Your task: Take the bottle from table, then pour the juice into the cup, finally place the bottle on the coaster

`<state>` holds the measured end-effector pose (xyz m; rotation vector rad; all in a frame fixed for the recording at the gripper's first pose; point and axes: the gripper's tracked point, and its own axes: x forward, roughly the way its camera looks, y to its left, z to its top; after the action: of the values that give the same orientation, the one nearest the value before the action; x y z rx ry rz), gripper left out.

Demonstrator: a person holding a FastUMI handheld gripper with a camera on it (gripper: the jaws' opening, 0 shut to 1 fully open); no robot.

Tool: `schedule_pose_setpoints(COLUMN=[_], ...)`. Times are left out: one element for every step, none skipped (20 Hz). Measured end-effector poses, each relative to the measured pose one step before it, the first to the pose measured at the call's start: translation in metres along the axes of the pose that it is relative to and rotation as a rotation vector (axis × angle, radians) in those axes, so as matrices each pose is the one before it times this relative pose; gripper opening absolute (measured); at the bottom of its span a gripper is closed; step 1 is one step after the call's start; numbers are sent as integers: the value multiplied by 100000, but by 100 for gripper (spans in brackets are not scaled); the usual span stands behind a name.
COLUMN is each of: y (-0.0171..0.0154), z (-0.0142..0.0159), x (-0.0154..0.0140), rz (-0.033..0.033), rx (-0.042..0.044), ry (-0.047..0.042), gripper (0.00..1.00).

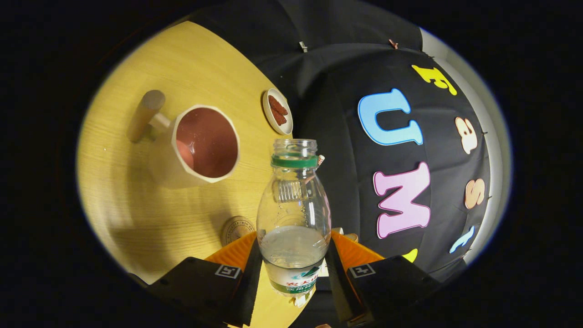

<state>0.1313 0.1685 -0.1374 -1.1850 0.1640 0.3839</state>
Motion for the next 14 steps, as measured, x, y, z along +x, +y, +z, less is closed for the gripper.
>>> schedule_pose_setpoints(y=[170,33,-7,103,158,180,134,129,129,128,110,68,51,100], z=[93,-48,45,31,50,114,-33,62,119,119,85,231,106,101], x=[136,233,66,206,11,24,38,325,35,8,-58,181,38,10], rz=[22,-115,-112,97,79,106,338,359,314,125,81,11,104,104], rx=[-977,-1476,-1734,-1920,-2105,-2185,-2144,-1957,-1856,-1823,-2200,-2423,-2084,-1968], ry=[352,467,297,-32,-267,-249,-108,-82,-290,-463,-795,-817,-687,-543], gripper=[71,71,71,71,71,71,71,71,71,71,71,71,71,71])
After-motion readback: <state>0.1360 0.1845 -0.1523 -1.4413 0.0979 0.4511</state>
